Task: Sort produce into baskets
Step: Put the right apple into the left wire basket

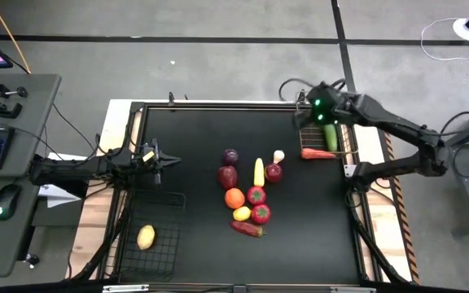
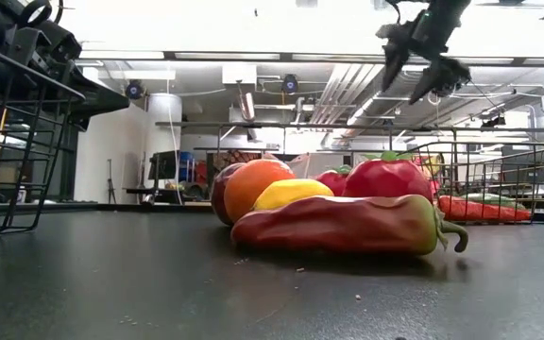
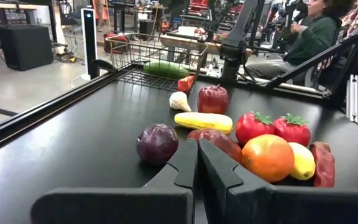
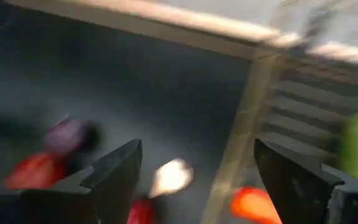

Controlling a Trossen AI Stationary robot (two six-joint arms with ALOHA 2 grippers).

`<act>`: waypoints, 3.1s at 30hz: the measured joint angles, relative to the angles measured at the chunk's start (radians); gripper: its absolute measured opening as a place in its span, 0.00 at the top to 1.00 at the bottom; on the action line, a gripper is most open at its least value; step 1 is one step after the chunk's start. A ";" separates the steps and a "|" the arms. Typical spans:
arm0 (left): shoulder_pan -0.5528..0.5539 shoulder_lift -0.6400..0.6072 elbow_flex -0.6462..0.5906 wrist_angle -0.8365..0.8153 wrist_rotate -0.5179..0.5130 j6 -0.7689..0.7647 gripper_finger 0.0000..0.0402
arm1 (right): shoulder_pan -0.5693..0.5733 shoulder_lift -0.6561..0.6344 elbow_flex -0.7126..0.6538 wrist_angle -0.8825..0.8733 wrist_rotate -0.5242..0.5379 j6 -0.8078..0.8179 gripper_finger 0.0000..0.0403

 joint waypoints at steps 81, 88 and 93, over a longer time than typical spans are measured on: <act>0.000 0.000 0.000 0.001 0.000 0.000 1.00 | 0.630 0.581 0.349 0.866 0.022 -0.192 0.42; 0.000 0.000 0.000 0.000 0.000 0.000 1.00 | 0.681 0.772 0.350 1.235 -0.137 -0.139 0.42; 0.000 0.000 0.000 0.000 0.000 0.000 1.00 | 0.693 0.889 0.348 1.484 -0.157 -0.099 0.42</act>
